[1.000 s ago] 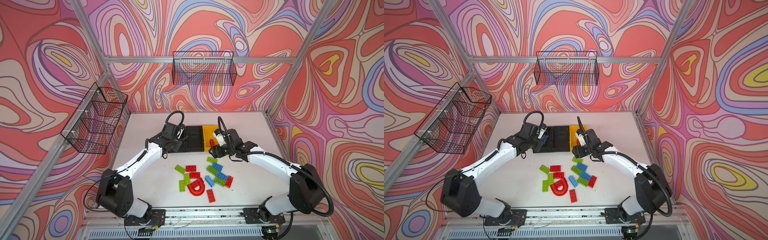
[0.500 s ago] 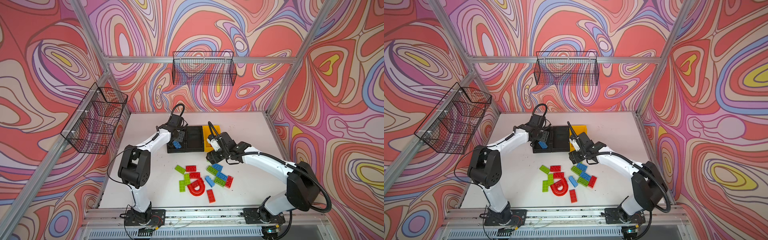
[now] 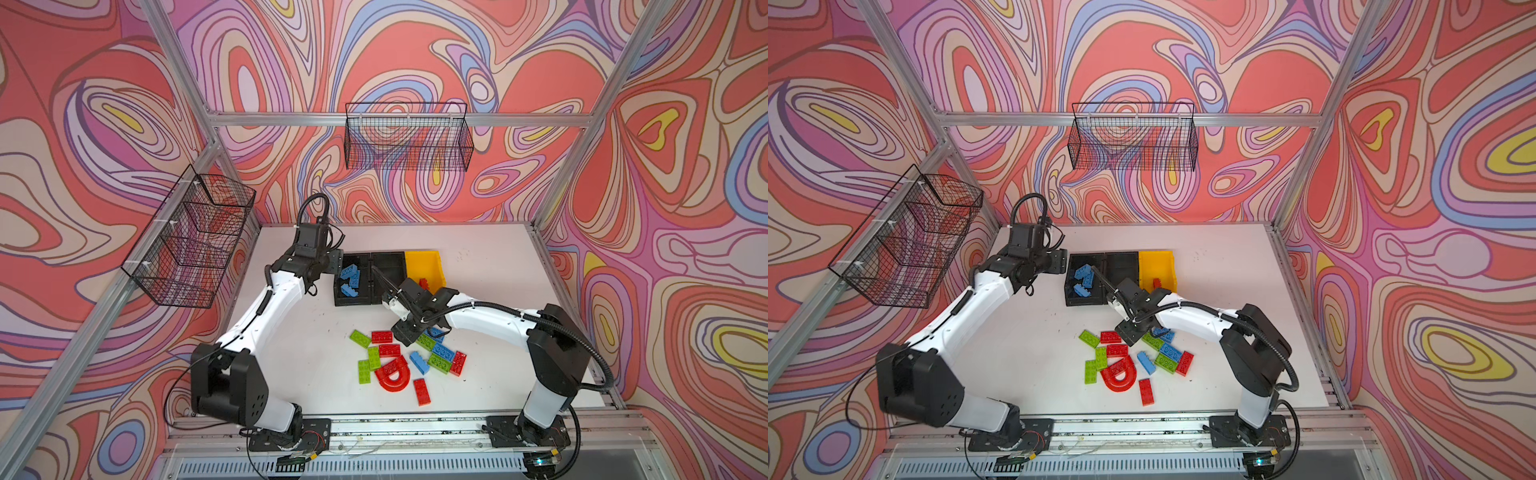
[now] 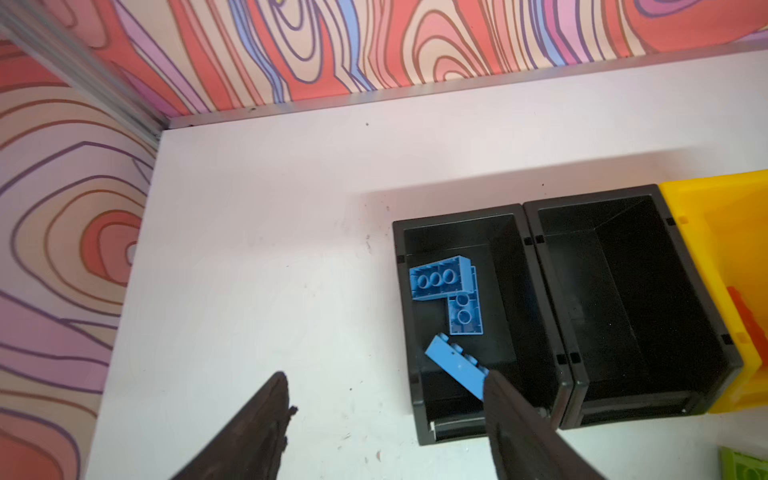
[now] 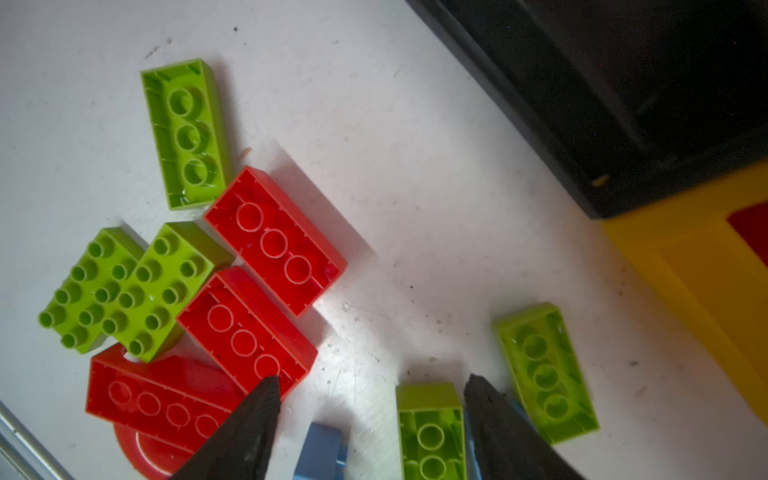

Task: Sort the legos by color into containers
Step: 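Lower the right gripper and close it on a red brick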

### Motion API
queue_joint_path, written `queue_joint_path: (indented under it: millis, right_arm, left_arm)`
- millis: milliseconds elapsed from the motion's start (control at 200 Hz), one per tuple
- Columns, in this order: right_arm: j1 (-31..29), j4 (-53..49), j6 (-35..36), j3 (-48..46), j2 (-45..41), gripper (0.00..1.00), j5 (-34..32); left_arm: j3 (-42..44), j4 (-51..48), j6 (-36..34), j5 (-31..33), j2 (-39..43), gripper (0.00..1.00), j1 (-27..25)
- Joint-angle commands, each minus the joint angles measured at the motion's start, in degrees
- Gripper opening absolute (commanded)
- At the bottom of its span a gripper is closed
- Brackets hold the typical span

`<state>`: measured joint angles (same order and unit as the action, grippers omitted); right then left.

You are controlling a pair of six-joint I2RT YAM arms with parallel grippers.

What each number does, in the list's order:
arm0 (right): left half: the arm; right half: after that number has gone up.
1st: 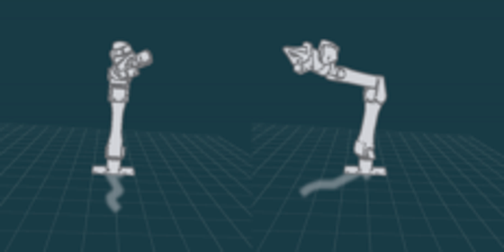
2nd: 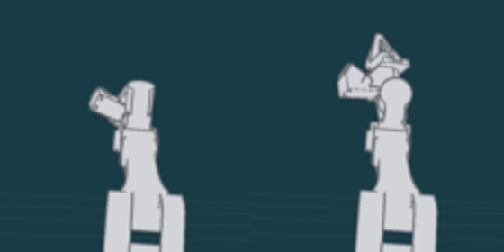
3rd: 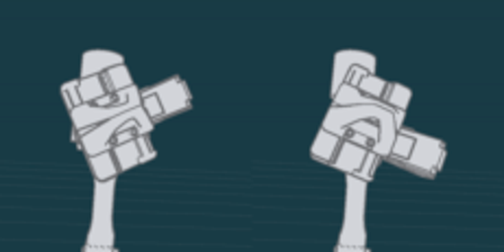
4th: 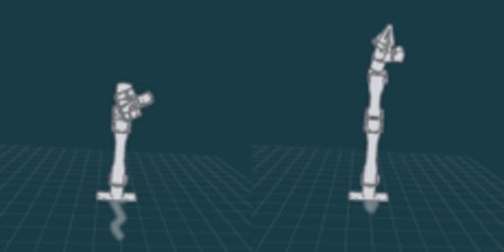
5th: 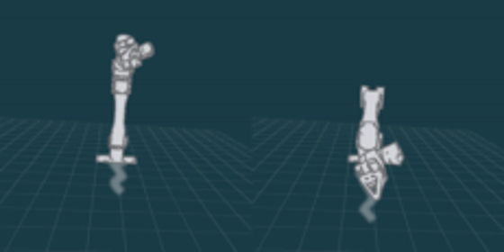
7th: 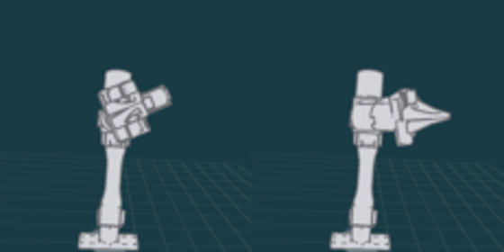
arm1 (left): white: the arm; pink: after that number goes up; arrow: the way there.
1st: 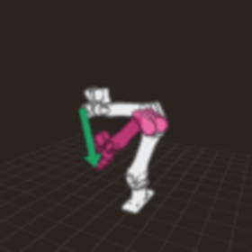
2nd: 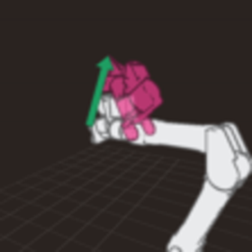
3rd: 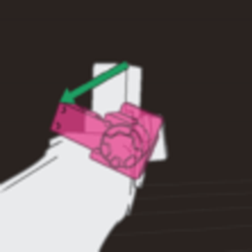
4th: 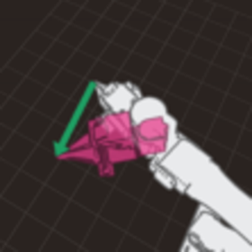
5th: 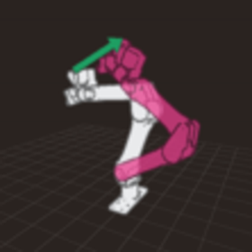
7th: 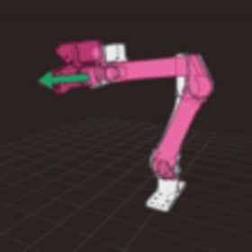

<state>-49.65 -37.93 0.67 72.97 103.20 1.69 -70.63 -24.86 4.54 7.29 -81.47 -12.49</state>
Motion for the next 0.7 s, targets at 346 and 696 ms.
queue_joint_path:
  millis: [346,696]
  right_arm:
    - [-4.76,-2.84,10.14,12.34,11.16,0.73,-1.30]
    - [-5.76,-2.50,10.99,14.77,15.98,0.70,-3.93]
  left_arm:
    - [10.81,7.08,1.92,-4.70,7.11,0.76,3.65]
    - [11.21,7.38,2.76,-6.50,6.98,0.76,3.79]
